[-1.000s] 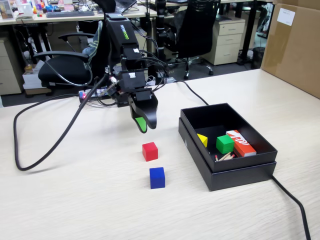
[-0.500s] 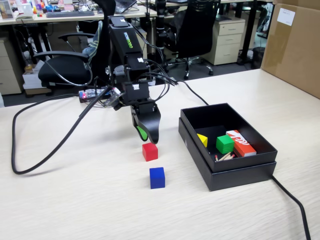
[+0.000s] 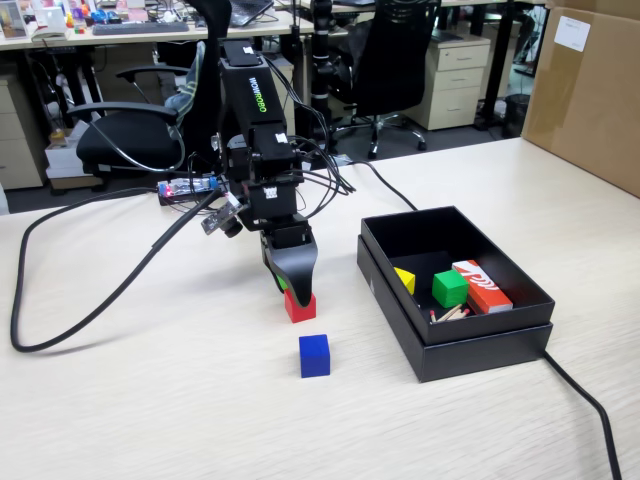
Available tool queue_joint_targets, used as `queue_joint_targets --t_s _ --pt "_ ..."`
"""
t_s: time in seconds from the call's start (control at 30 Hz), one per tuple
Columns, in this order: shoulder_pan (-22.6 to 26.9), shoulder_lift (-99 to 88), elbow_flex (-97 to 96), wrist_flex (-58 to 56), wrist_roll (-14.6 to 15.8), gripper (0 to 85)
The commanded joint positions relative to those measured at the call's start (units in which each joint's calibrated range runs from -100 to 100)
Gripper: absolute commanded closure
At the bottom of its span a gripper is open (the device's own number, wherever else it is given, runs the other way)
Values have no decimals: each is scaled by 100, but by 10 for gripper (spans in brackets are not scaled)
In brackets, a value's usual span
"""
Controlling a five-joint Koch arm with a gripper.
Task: Put the red cube on top of the blue cube
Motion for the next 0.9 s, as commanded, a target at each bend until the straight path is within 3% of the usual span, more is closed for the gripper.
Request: queue_joint_targets --t_s 0.0,0.4,0.67,0.87 --pt "0 89 557 -55 5 382" --pt "-5 629 793 -55 -78 386" --pt "29 709 675 -98 -166 551" --pt "34 766 639 -98 -156 790"
